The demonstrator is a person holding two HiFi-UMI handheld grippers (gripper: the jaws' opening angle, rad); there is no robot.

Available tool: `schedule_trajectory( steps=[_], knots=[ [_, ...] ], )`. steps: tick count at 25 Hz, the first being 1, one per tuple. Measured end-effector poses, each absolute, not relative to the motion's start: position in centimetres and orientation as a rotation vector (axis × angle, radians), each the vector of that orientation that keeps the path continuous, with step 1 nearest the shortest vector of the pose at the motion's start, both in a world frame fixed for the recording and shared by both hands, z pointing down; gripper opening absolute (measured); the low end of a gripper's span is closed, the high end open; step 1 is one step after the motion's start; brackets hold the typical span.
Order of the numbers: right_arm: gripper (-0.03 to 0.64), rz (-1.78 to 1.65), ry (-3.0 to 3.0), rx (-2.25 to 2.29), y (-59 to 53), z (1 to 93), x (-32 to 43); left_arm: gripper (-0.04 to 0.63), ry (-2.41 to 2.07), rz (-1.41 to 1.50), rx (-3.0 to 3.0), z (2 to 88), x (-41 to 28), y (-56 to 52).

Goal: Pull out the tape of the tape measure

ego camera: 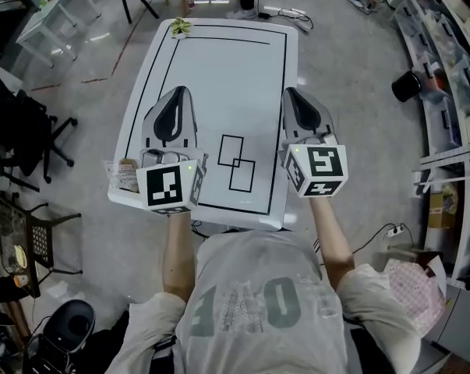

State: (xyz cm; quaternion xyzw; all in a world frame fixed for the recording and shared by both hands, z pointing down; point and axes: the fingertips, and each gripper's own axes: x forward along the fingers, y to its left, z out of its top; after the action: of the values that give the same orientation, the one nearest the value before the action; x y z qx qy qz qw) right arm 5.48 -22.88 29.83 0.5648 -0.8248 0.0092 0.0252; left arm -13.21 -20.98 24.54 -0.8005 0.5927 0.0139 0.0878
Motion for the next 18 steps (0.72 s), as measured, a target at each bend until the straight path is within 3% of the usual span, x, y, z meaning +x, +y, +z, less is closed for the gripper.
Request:
schedule_trajectory(
  steps=[18],
  knots=[
    [0.031,0.113,-2.584,1.722,-15.5,33.7,5.8,0.026,1.77,0.054,-2.402,28.4,-9.2,-15.6]
  ],
)
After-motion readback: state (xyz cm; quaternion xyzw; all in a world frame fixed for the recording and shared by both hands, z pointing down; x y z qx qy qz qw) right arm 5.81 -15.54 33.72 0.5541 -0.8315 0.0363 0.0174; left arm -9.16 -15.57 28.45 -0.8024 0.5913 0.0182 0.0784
